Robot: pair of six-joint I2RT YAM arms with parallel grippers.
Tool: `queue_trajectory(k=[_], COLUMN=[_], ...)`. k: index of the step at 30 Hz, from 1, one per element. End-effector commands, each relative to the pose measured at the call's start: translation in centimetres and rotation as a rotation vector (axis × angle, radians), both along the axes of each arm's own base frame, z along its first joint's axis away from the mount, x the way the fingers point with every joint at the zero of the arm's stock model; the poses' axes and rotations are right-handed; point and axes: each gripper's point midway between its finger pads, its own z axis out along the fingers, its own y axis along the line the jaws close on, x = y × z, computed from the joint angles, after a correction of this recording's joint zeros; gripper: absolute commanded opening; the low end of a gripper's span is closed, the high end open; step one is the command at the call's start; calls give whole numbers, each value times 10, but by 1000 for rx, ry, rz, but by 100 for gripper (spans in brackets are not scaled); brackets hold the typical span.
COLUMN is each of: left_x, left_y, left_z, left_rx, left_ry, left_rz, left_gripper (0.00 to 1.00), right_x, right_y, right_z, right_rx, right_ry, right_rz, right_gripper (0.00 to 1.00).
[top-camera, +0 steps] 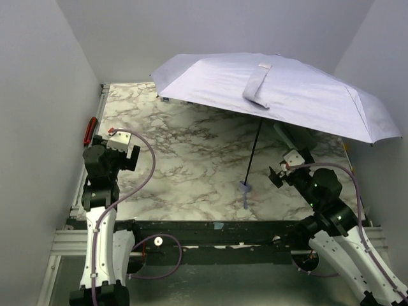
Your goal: Open the umbrella
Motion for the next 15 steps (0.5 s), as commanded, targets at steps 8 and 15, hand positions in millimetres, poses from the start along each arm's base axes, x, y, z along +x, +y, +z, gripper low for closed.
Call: queue_trajectory(k=[8, 15], left_x=[-34, -45], left_y=[59, 56], left_z=[-3, -16], left_rx=[252, 314], left_ry=[-139, -151], left_rz=[280, 250], left_gripper=[99, 98], right_x=[-10, -11], right_y=[-59, -72], right_z=[-10, -14], right_rx=[-257, -251], right_ry=[-107, -101], right_rz=[-172, -226], right_gripper=[100, 100])
